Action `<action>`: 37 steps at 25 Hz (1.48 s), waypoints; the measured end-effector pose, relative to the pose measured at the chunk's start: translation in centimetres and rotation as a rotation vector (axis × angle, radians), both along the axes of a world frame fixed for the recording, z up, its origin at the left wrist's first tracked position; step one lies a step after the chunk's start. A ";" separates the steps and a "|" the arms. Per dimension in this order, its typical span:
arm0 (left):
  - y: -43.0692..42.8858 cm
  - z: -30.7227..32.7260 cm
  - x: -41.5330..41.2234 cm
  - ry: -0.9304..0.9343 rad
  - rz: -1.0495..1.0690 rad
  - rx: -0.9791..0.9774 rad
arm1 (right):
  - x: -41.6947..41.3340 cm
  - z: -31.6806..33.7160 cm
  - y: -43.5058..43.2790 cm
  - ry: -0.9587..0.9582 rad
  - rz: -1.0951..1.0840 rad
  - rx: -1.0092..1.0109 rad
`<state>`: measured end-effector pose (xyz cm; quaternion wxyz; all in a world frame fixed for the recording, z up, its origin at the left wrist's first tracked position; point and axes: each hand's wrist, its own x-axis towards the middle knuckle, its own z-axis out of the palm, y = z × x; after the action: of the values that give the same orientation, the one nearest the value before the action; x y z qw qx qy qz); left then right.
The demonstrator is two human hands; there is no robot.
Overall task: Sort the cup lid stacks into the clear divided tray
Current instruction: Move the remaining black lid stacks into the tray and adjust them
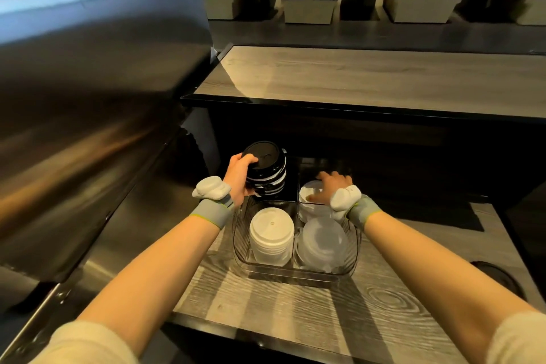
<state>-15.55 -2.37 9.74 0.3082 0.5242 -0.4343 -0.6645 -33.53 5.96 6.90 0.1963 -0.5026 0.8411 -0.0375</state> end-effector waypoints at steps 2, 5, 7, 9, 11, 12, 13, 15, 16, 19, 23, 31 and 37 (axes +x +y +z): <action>0.0 0.0 0.0 -0.016 -0.010 -0.014 | 0.9 1.5 -0.5 -0.244 -0.082 -0.319; 0.3 0.2 -0.4 -0.020 -0.038 -0.030 | 3.3 5.0 -1.1 -0.473 0.127 -0.574; 0.6 0.4 -0.5 -0.029 -0.068 -0.053 | 5.0 6.2 -1.6 -0.417 0.320 -0.466; 0.8 0.5 -0.5 -0.015 -0.082 -0.067 | 5.8 6.2 -2.1 -0.366 0.328 -0.432; 0.8 0.0 0.0 0.051 -0.092 -0.049 | 6.1 6.3 -2.4 -0.426 0.217 -0.507; 0.7 -0.2 0.2 0.096 -0.095 -0.021 | 6.3 6.5 -2.5 -0.461 0.168 -0.536; 0.5 -0.5 0.6 0.127 -0.091 0.001 | 6.6 6.6 -2.6 -0.493 0.133 -0.548; 0.2 -0.6 1.2 0.165 -0.079 0.010 | 7.2 6.6 -3.0 -0.541 0.083 -0.552; 0.2 -0.6 1.4 0.168 -0.075 0.000 | 7.4 6.6 -3.2 -0.567 0.061 -0.557; 0.2 -0.4 1.8 0.159 -0.065 -0.060 | 8.0 6.6 -3.8 -0.703 -0.010 -0.587; -0.7 -0.4 2.7 0.122 -0.032 -0.032 | 7.8 6.9 -4.5 -0.950 -0.145 -0.651; -3.8 -1.1 5.5 0.082 0.054 -0.040 | 5.7 2.8 -4.8 -0.285 -0.091 -0.293; -4.3 -1.2 5.9 0.048 0.060 -0.059 | 6.7 -0.7 -5.6 0.035 0.192 -0.029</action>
<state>-9.63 -6.68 8.52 0.3539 0.5114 -0.4302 -0.6543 -26.81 0.40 6.23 0.1772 -0.5844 0.7916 -0.0218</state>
